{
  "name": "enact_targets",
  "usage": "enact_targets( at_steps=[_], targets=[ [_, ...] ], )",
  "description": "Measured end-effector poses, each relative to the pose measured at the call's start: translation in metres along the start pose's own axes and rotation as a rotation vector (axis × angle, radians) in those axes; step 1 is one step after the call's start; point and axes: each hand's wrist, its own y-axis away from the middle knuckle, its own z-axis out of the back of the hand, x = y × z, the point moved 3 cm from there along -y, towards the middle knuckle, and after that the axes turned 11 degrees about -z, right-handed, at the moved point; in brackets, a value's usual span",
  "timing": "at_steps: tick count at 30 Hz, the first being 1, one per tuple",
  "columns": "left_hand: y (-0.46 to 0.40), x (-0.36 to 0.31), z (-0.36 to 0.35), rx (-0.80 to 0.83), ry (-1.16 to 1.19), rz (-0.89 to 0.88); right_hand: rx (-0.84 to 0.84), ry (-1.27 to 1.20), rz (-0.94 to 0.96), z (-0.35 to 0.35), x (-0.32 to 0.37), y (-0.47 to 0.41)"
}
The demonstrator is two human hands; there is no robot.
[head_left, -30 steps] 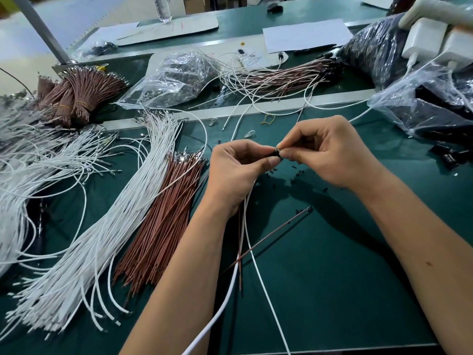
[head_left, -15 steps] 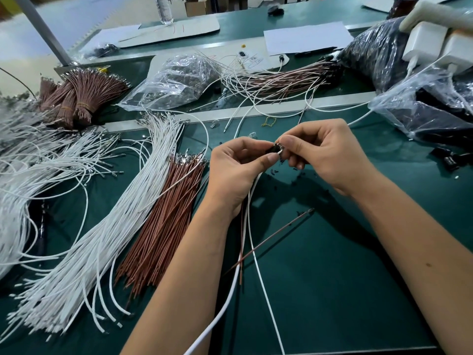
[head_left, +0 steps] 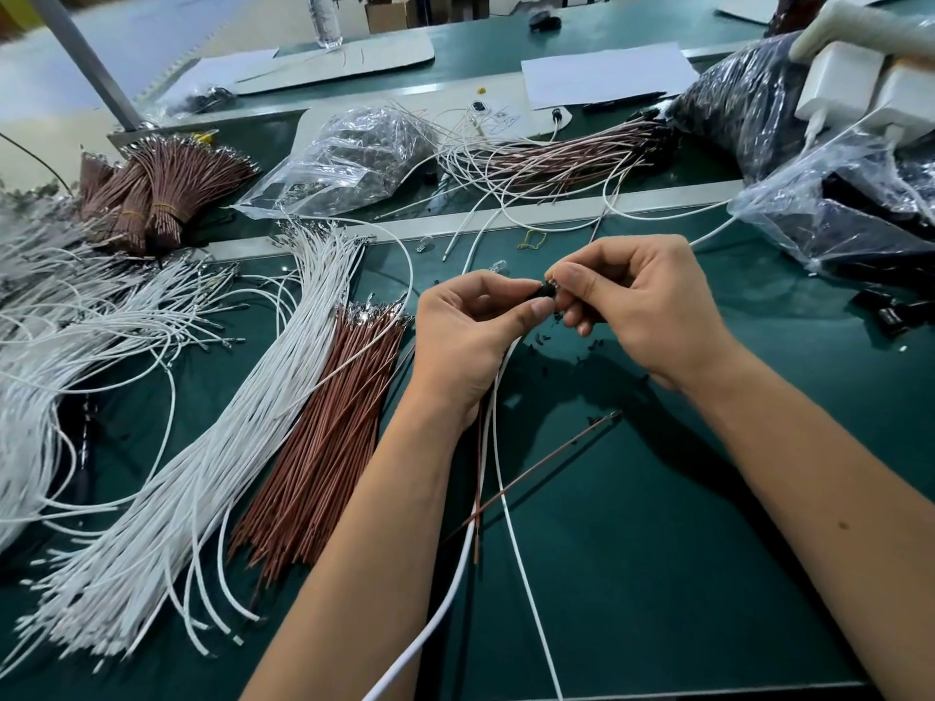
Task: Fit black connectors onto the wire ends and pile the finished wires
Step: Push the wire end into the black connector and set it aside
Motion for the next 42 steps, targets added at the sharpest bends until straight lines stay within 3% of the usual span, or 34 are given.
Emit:
enact_targets(
  at_steps=[10,18,25,31,42],
  targets=[
    [0.0023,-0.0022,-0.0011,-0.035,-0.054,-0.031,0.006,0.000,-0.026,-0.0025,-0.0025,0.0002],
    [0.0049,-0.0043,-0.0043,-0.040,0.154,0.080,0.018,-0.148,-0.011,-0.0051,-0.0018,0.0021],
    [0.0041,-0.0046,-0.0059,-0.079,0.013,-0.032,-0.010,-0.104,-0.054,-0.0082,-0.0045,0.0016],
    [0.0050,-0.0047,-0.0042,-0.082,0.107,0.044,0.035,-0.124,-0.027,-0.0083,-0.0032,0.0030],
    [0.0063,-0.0026,-0.0038,-0.084,0.073,0.035,0.014,-0.082,-0.032,-0.0098,-0.0063,0.0036]
  ],
)
